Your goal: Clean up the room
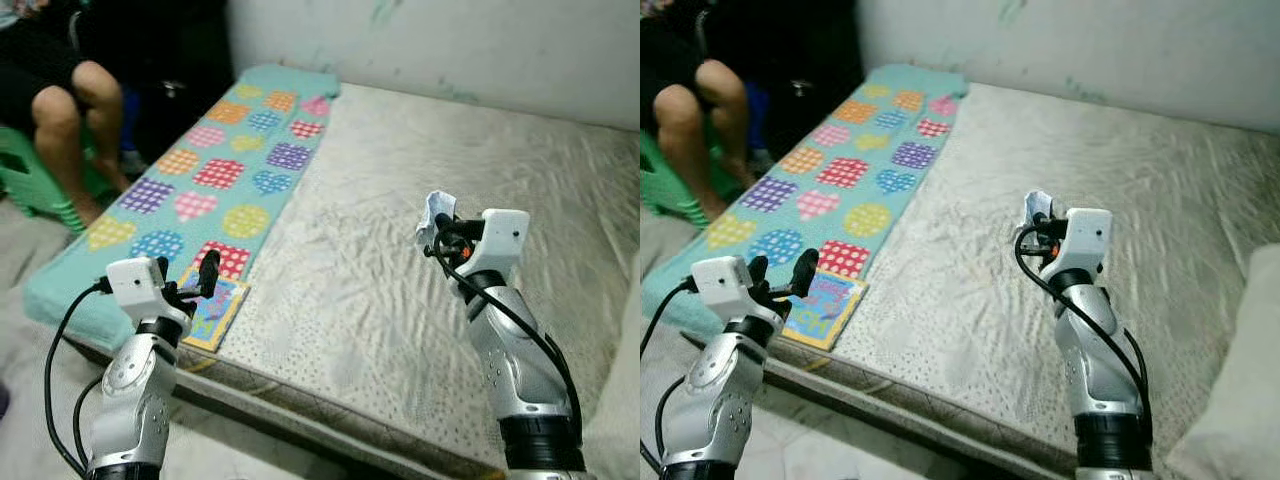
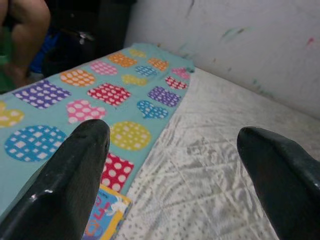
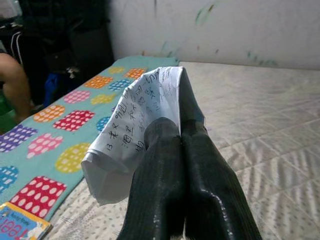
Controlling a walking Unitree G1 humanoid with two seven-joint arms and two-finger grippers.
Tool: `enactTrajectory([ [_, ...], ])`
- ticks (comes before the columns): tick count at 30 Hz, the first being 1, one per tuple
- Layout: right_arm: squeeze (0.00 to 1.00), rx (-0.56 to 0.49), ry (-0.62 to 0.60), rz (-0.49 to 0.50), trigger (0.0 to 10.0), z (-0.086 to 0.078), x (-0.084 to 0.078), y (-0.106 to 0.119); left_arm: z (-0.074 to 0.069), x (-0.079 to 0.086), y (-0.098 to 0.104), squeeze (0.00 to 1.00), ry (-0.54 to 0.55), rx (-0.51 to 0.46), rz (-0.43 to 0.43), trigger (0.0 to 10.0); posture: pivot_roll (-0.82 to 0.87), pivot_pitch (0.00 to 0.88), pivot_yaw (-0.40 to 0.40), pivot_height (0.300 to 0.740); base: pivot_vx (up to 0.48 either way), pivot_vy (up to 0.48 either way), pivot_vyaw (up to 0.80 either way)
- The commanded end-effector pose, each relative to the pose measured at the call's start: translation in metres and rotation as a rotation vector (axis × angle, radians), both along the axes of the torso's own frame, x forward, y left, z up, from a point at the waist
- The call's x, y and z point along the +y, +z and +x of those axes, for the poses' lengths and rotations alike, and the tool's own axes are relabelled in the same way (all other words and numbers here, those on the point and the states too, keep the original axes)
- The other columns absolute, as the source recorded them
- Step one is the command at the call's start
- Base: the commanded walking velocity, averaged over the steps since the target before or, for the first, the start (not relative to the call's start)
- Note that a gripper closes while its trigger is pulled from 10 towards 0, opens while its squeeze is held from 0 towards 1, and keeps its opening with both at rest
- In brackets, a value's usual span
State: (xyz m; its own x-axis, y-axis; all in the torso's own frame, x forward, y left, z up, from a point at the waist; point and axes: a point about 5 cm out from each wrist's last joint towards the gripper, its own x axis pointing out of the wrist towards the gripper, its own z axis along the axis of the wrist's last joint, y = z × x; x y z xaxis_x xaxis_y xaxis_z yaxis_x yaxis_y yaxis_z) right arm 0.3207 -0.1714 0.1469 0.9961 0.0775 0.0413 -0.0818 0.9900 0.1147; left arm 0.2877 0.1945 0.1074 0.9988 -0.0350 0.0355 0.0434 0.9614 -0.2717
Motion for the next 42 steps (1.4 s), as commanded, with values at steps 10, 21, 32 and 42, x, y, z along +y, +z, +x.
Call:
enactTrajectory([
  [10,0.0,0.0,-0.043,-0.002,10.0,-0.006,-0.002,-0.004,0.007,-0.001,0.003,0.0,-0.041,-0.002,0.004,10.0,-0.07,0.0,0.031,0.74,0.0,0.0,0.0],
  [21,0.0,0.053,-0.051,-0.01,10.0,-0.024,-0.003,-0.019,-0.01,0.008,0.0,0.0,-0.028,0.012,-0.024,10.0,-0.06,0.0,0.01,0.74,0.0,0.0,0.0],
  [32,0.0,0.097,-0.045,-0.01,10.0,-0.027,-0.004,-0.022,-0.019,0.007,0.001,0.0,-0.051,0.031,0.0,10.0,-0.06,0.0,0.017,0.74,0.0,0.0,-0.58],
  [42,0.0,0.108,-0.033,-0.015,10.0,-0.032,-0.003,-0.022,-0.022,0.0,0.0,0.0,-0.073,0.051,-0.027,10.0,-0.07,0.0,0.016,0.74,0.0,0.0,-0.7],
])
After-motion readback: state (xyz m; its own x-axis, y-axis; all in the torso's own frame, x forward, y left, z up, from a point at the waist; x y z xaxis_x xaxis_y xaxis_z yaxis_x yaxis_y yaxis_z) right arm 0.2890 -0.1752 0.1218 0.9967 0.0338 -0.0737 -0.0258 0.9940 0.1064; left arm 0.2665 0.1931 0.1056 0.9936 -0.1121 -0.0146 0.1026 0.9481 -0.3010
